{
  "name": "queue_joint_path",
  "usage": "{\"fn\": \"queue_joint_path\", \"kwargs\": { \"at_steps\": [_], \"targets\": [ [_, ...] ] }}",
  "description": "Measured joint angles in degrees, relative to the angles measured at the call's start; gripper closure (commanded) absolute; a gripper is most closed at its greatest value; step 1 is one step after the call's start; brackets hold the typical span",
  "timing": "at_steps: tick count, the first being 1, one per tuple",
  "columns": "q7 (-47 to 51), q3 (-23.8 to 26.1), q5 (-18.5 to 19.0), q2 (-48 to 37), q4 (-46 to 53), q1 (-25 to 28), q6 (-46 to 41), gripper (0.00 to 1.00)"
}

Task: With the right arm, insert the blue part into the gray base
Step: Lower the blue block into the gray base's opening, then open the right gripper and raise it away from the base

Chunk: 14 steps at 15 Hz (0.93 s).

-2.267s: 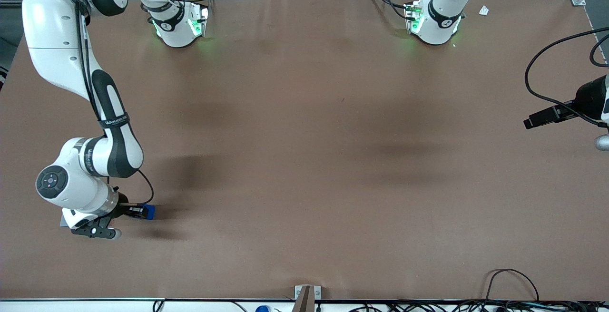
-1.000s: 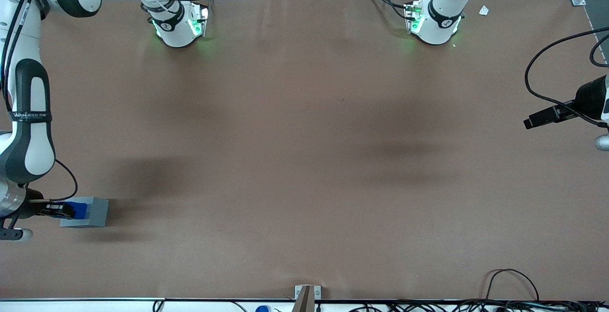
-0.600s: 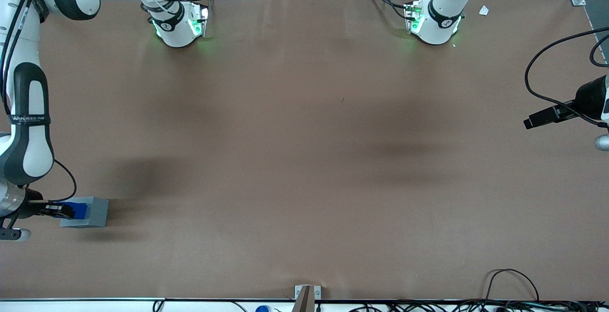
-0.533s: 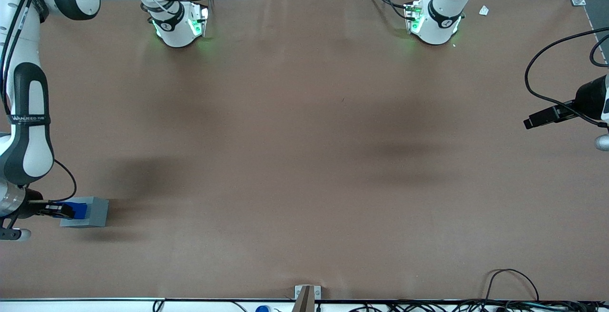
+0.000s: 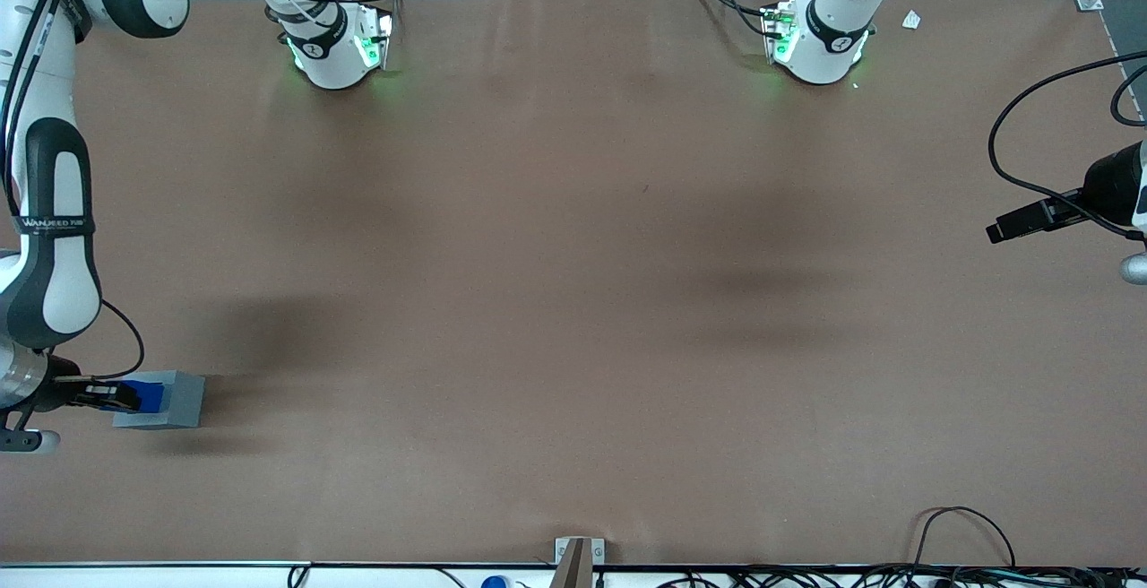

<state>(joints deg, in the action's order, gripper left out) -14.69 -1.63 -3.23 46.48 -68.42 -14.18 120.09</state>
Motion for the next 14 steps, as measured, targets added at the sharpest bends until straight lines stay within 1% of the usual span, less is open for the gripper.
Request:
{"fn": "queue_joint_path", "kwargs": {
  "at_steps": [7,8,9,10,11,12,13,14],
  "targets": [
    [-0.87,0.0,-0.05,0.75,-0.05,-1.03,-0.14,1.0],
    [-0.87,0.02,-0.06,0.75,-0.04,-1.03,-0.14,0.97],
    [-0.87,0.07,-0.06,0.75,-0.05,-1.03,-0.14,0.83],
    [-0.87,0.18,-0.06,0.75,-0.05,-1.02,-0.14,0.49],
    [-0.87,0.3,-0.06,0.77,-0.05,-0.98,-0.14,0.29],
    [-0.87,0.36,-0.06,0.82,-0.06,-0.93,-0.14,0.14],
    [-0.87,0.41,-0.06,0.86,-0.06,-0.9,-0.14,0.01],
    [-0.87,0.44,-0.08,0.89,-0.06,-0.89,-0.14,0.0]
  ]
}}
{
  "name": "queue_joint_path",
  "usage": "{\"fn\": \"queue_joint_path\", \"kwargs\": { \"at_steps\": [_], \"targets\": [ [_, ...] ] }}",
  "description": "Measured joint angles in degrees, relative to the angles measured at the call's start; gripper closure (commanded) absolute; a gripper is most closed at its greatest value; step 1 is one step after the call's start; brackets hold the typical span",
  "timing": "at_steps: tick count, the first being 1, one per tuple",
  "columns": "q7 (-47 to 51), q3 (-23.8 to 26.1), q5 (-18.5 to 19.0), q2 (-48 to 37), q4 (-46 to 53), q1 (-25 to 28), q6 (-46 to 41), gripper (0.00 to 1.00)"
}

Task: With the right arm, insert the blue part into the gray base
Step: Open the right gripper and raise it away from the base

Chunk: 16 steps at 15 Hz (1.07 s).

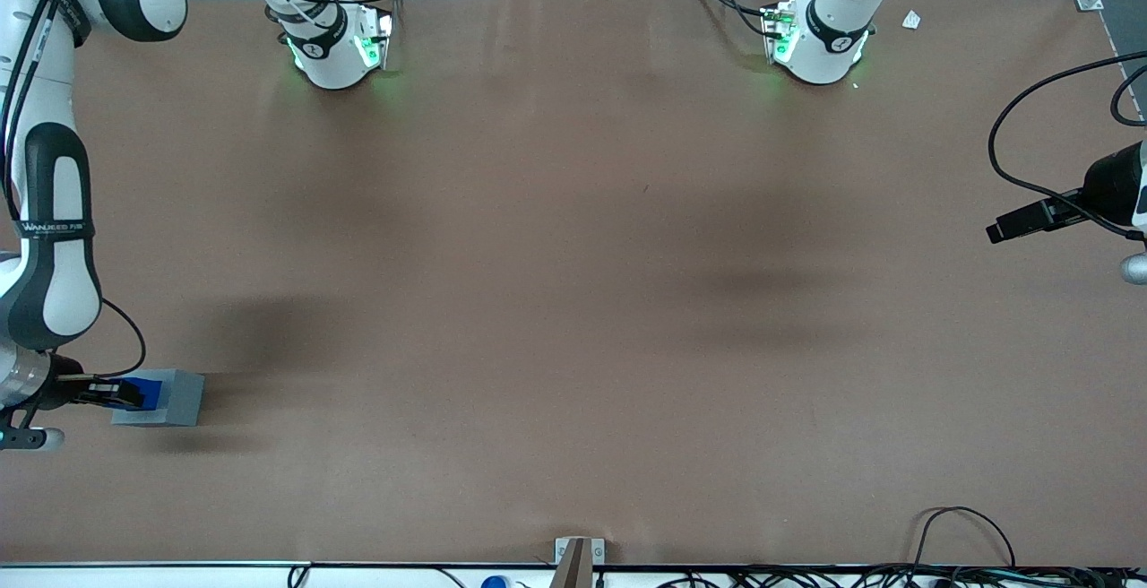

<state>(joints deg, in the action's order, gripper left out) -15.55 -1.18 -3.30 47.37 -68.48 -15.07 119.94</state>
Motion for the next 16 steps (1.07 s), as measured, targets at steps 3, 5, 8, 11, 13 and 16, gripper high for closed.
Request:
{"fn": "queue_joint_path", "kwargs": {
  "at_steps": [3,5,8,11,13,16],
  "targets": [
    [-0.01,0.11,-0.08,-0.01,0.08,0.03,-0.09,0.0],
    [-0.08,0.39,-0.12,-0.68,0.88,0.33,-2.88,0.0],
    [-0.07,0.52,-0.17,-5.86,2.32,1.3,-9.29,0.0],
    [1.09,0.56,-0.18,-15.43,0.73,2.57,-16.05,0.0],
    [3.53,0.59,-0.17,-22.29,-1.46,4.26,-21.42,0.0],
    [10.17,0.66,0.95,-31.45,-3.74,8.71,-30.0,0.0]
  ]
}}
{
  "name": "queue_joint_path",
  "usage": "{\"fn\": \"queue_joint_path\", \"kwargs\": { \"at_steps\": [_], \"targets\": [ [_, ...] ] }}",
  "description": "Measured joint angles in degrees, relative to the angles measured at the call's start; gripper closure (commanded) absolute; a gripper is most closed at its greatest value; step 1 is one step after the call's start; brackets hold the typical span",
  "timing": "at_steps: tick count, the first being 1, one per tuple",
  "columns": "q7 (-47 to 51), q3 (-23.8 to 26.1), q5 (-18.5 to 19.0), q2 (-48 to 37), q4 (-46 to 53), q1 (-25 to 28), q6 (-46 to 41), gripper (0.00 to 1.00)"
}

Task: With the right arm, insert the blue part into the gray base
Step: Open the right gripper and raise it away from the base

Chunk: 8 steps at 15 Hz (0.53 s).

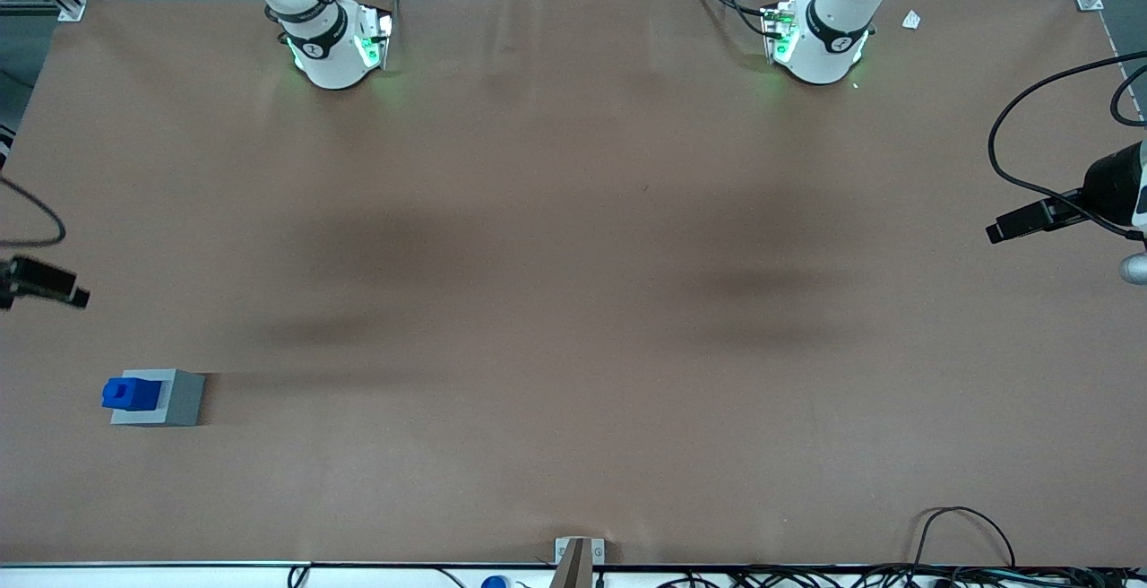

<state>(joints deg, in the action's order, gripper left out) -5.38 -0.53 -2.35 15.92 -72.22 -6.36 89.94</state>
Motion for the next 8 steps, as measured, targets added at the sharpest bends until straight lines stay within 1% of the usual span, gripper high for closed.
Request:
{"fn": "queue_joint_path", "kwargs": {
  "at_steps": [3,6,8],
  "targets": [
    [2.79,0.08,2.15,-7.19,-2.38,3.99,-4.67,0.0],
    [3.55,0.08,2.69,-12.87,-6.89,5.52,-4.98,0.0],
    [4.07,0.08,2.71,-14.54,-8.44,6.1,-5.01,0.0]
  ]
}}
